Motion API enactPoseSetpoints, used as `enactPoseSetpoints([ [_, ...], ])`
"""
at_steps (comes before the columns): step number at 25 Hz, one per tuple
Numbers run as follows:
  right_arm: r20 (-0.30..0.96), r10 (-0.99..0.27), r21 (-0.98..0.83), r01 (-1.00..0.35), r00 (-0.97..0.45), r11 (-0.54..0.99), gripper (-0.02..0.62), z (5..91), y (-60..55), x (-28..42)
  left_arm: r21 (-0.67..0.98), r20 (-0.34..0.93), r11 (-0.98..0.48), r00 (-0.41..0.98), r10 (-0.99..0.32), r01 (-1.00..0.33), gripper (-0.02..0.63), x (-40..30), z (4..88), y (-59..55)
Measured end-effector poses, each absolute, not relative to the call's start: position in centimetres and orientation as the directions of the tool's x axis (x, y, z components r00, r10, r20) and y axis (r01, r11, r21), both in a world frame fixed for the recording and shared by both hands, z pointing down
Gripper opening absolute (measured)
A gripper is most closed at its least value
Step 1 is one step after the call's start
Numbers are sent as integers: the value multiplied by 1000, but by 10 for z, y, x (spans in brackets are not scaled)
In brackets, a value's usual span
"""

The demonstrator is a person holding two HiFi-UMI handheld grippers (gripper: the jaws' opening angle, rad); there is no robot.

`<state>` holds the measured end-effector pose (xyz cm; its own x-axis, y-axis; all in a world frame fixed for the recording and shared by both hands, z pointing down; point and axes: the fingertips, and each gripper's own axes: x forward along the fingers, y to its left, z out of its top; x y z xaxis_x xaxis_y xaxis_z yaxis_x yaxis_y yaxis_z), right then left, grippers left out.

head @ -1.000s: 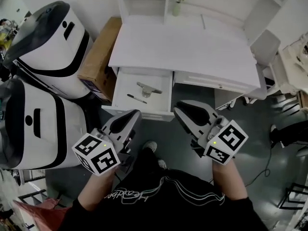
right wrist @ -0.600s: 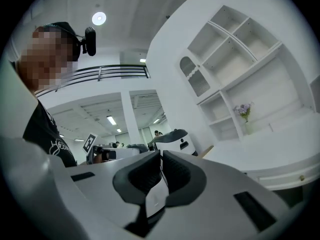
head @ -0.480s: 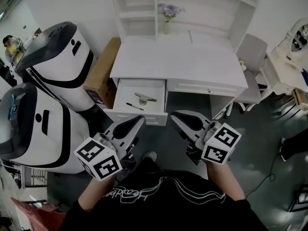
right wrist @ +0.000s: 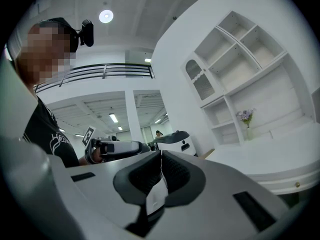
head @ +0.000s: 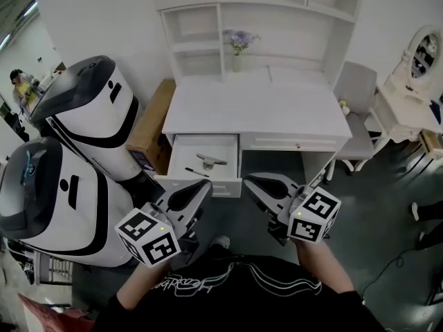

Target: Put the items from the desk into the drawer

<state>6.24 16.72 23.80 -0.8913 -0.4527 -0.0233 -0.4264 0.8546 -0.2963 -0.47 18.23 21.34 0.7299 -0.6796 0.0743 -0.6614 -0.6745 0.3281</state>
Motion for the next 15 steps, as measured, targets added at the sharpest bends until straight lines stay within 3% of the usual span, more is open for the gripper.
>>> enactPoseSetpoints([
  [15,-29,-487,-231,-468,-873,853,46,216,174,75,263,59,-701,736,-674,-663,21,3,191,187],
])
